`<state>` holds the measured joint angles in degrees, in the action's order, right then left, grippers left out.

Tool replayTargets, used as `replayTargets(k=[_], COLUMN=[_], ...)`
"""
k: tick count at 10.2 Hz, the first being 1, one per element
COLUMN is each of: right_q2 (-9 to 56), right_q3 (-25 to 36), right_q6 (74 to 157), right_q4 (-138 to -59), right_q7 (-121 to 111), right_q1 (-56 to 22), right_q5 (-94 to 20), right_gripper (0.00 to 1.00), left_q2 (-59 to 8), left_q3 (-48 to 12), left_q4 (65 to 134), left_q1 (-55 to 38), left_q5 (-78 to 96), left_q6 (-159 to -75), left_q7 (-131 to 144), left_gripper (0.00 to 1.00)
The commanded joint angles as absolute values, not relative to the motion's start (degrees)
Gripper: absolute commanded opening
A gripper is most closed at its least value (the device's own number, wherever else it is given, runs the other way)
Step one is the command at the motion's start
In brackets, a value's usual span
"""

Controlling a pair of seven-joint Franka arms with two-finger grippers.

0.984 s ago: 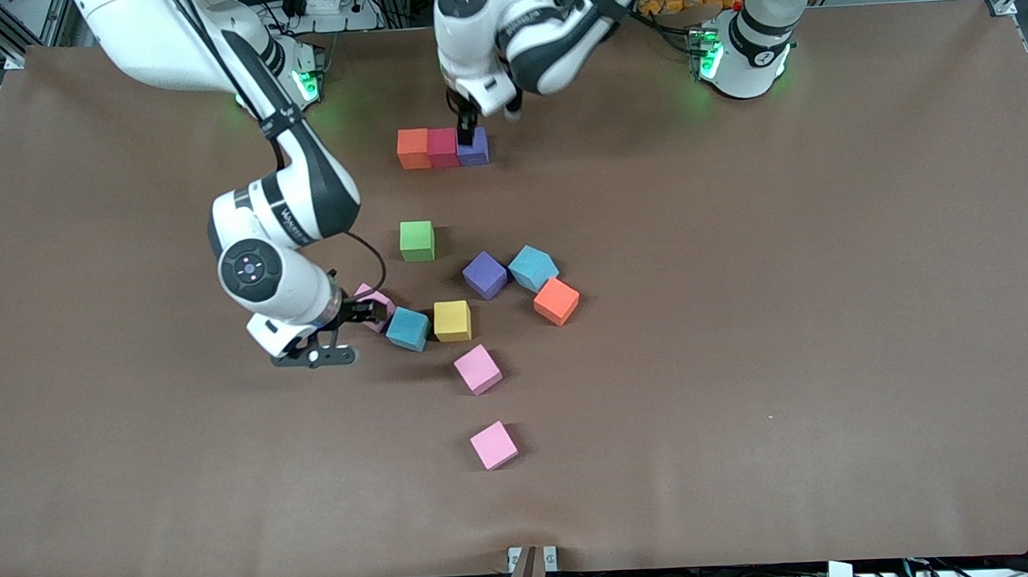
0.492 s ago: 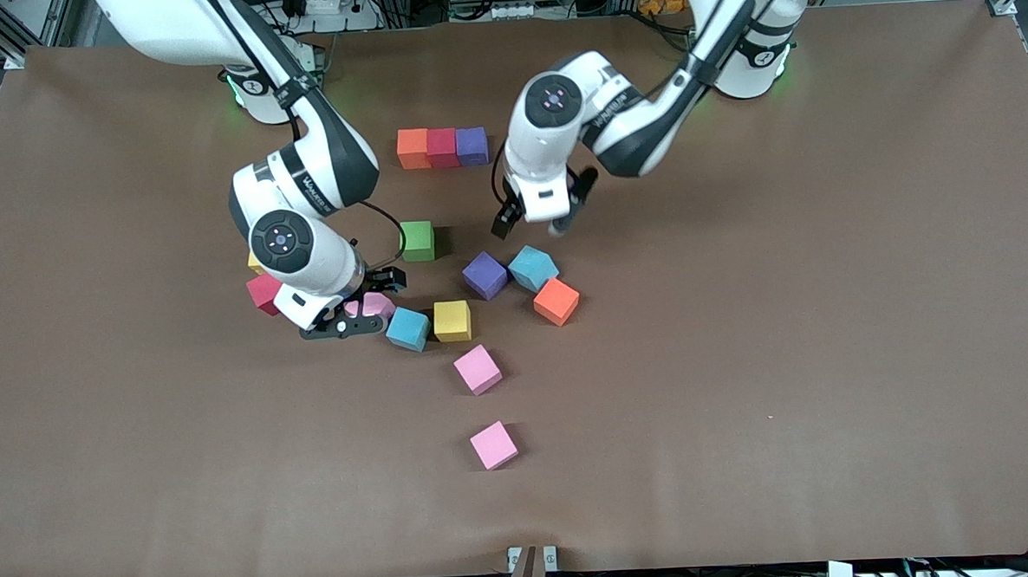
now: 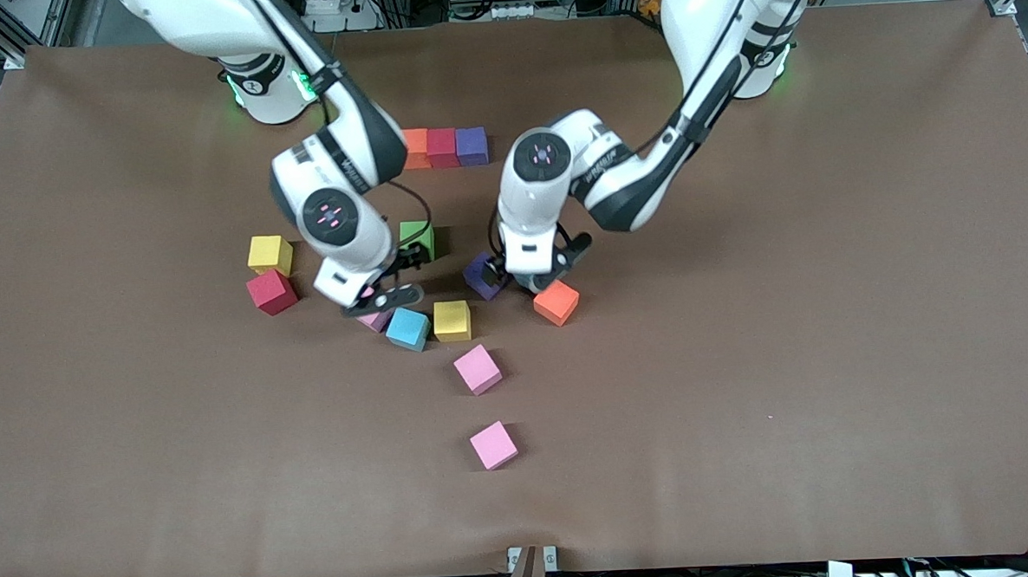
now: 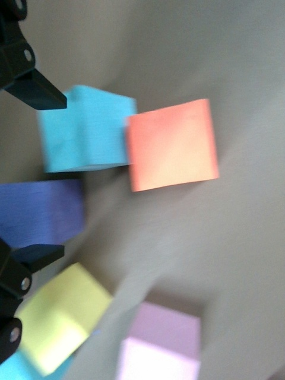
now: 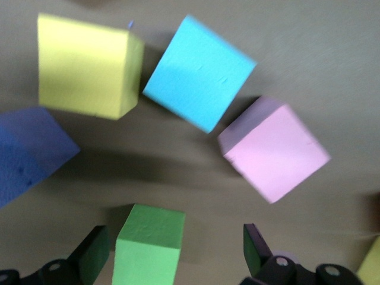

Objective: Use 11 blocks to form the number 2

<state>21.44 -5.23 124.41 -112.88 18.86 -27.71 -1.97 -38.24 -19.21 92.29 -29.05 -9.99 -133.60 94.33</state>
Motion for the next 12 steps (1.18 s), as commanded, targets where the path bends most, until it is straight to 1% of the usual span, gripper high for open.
replayTargets(k=[1,2,4,8,12], right_q2=[17.1,16.5,16.3,16.8,16.9], right_q3=[-6.2,-7.3,-7.3,-8.6,-8.7], right_q6=[128.7,132.0,137.0,137.8,138.3], right_q4=[-120.7,-123.5,-127.4,-128.3,-128.3], right_q7=[21.8,22.1,22.1,28.0,28.6], right_q1=[-29.3,-28.8,-28.5,-28.5,-28.5], right_q5=[-1.2,-1.1,-1.1,-1.1,-1.1], right_gripper=[1.00,1.00,1.00,1.00,1.00], left_q2=[-39.2,-39.9,-40.9,-39.2,-38.8], left_q3=[-16.9,-16.4,-16.1,-16.5,-17.0], left_q4=[90.9,91.0,91.1,96.1,96.1], left_q1=[-29.3,-29.4,-29.4,-27.7,-28.2], left_q5=[-11.5,-11.7,-11.6,-10.8,-10.7], left_q6=[-132.7,-132.6,-132.7,-132.6,-132.6], left_q7=[93.3,93.3,93.5,98.3,100.7], left_gripper=[1.00,1.00,1.00,1.00,1.00])
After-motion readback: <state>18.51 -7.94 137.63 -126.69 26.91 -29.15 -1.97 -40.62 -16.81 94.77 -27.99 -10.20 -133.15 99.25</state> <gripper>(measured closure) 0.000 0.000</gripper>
